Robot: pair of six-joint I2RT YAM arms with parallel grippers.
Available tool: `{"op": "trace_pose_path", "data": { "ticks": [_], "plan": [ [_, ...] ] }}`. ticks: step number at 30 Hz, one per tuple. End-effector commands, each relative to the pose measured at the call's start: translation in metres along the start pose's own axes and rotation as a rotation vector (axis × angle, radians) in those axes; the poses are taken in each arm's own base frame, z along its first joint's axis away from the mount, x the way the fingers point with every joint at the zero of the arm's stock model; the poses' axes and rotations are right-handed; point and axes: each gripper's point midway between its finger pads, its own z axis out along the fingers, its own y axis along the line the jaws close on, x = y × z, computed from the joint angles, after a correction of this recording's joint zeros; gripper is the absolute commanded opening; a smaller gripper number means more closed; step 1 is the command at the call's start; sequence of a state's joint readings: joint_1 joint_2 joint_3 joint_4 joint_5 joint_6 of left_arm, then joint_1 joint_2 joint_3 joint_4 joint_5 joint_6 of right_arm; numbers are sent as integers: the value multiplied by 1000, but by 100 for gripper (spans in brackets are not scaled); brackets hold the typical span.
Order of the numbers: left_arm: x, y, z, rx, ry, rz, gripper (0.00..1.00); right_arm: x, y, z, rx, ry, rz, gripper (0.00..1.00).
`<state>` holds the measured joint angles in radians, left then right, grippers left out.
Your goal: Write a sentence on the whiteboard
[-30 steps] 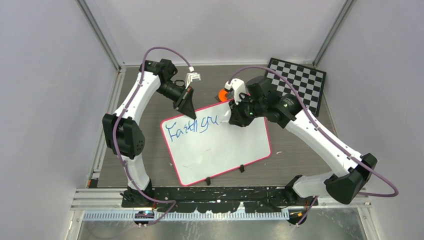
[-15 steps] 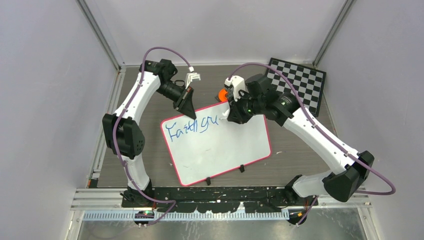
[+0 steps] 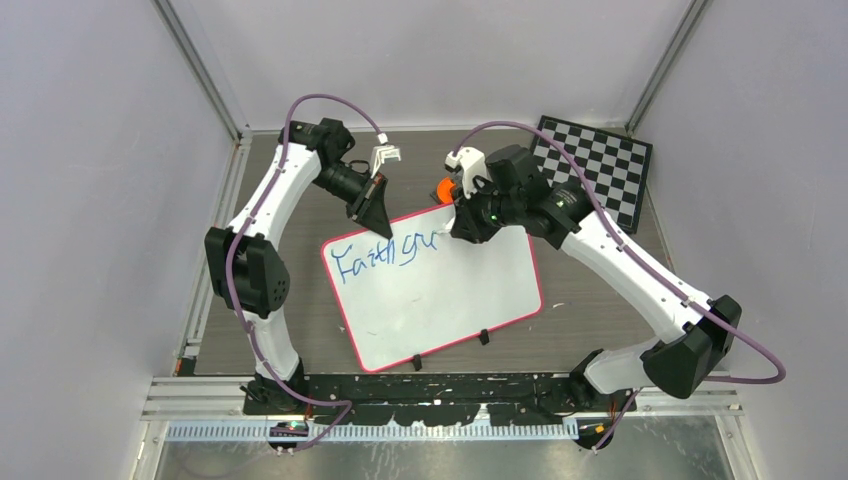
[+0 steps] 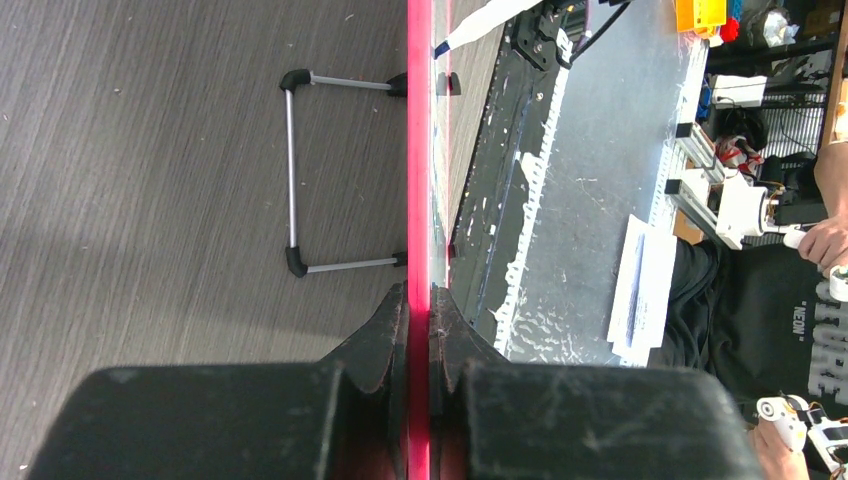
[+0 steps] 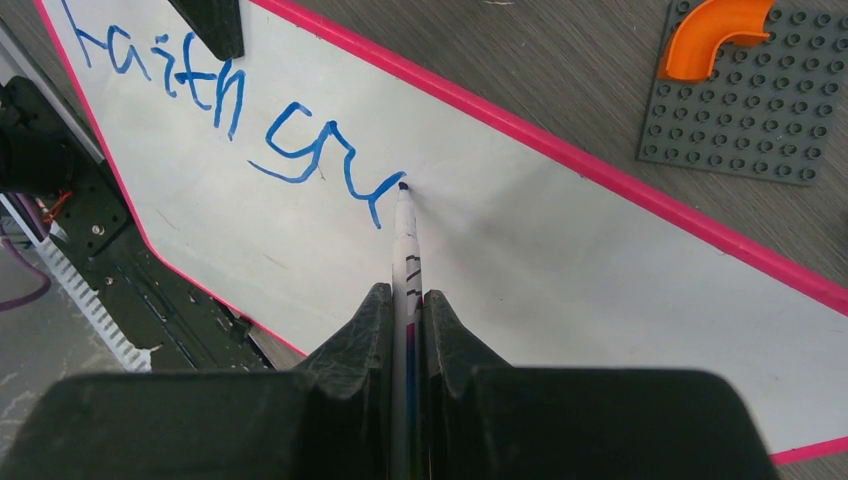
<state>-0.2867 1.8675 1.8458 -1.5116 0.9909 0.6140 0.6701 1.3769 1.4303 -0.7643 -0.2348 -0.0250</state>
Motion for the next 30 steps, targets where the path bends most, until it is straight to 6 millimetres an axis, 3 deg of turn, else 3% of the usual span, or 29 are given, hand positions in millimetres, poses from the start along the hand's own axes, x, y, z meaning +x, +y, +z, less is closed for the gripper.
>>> {"op": "trace_pose_path", "data": {
  "ticks": [1,10,21,30],
  "plan": [
    [26,6,13,-16,121,-11,0,-15,-11,-6,53,-55,-21,0],
    [27,6,14,-15,125,-10,0,-10,-25,-19,93,-47,-18,0],
    [27,6,14,-15,128,-9,0,2,-6,-8,4,-1,-7,0],
    [28,7,13,-26,136,-5,0,24,-6,-10,11,54,-18,0]
  ]
}}
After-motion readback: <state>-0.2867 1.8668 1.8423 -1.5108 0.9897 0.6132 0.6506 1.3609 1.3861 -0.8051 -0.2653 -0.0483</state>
